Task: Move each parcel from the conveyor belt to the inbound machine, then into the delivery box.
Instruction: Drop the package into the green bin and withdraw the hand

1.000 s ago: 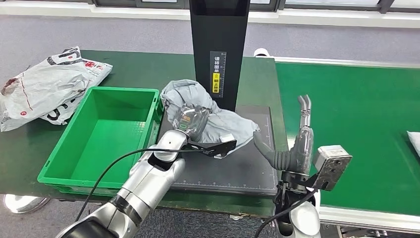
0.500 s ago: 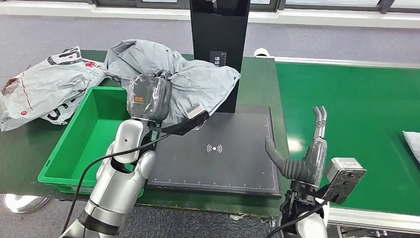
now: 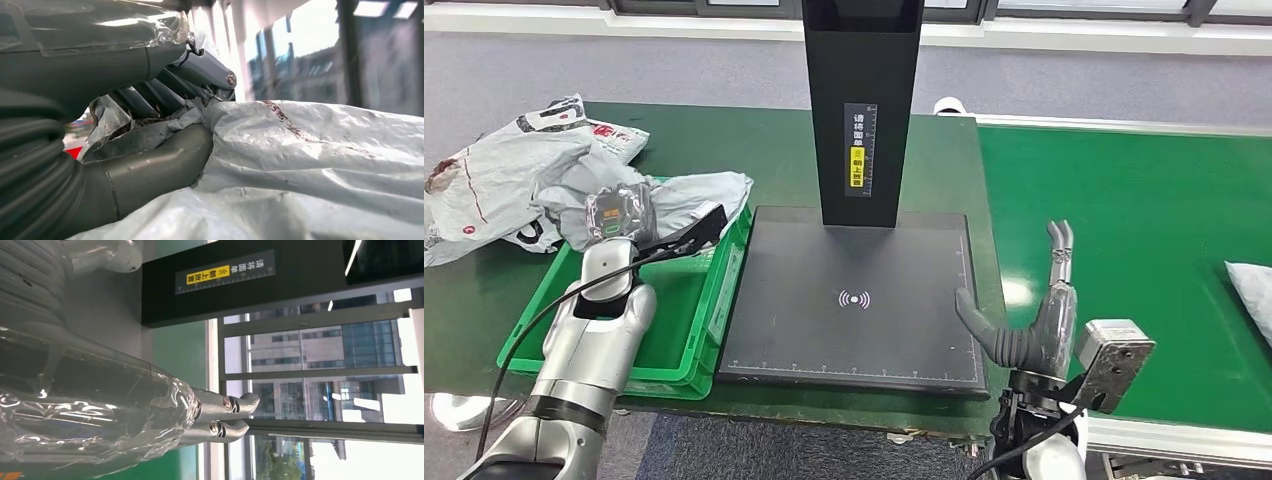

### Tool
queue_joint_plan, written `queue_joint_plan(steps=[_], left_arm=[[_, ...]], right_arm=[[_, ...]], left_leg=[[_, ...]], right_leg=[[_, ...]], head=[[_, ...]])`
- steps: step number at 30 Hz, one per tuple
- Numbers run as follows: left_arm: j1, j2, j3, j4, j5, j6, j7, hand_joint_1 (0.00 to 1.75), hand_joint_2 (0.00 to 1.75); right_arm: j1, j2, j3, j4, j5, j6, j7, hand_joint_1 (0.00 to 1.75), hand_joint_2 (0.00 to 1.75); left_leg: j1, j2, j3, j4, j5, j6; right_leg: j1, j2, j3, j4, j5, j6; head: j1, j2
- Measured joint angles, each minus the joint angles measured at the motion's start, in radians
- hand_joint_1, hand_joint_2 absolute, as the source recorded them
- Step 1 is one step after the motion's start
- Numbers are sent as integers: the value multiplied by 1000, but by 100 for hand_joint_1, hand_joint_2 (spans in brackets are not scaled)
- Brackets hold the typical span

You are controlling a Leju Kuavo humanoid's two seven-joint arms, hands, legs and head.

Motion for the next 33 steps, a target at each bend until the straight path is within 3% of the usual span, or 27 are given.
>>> queue_joint_plan(steps=[4,8,14,28,32,33], left_arm=[[-4,18,26,93,0,-23,10,173,175],[-8,24,43,146,0,-75,28,0,175],[-5,18,58,180,0,-76,42,0,175],[33,-23,58,45,0,-56,37,0,175],[59,-27,58,-15,0,40,50,0,0],[71,-29,58,-48,0,82,51,0,0]], right_arm=[[5,0,0,0,2,6,0,0,175],[7,0,0,0,4,12,1,0,175],[28,-5,0,-4,6,12,1,0,175],[72,-18,0,-35,8,4,1,0,175],[77,-19,0,-38,7,2,1,0,175],[79,-19,0,-39,7,2,2,0,175]], left_leg=[[0,-1,-1,0,0,0],[0,0,-1,0,-1,0],[0,0,0,0,-1,0],[0,0,-1,0,-2,-1],[0,0,-1,0,-2,-1],[0,0,-1,0,-2,-1]], right_leg=[[-1,0,0,0,0,0],[-1,0,0,0,0,0],[-1,0,0,0,0,0],[0,0,0,0,0,0],[0,1,-1,0,0,0],[0,1,-1,0,0,0]], head=[[0,0],[0,0],[0,0],[0,0],[0,0],[0,0]])
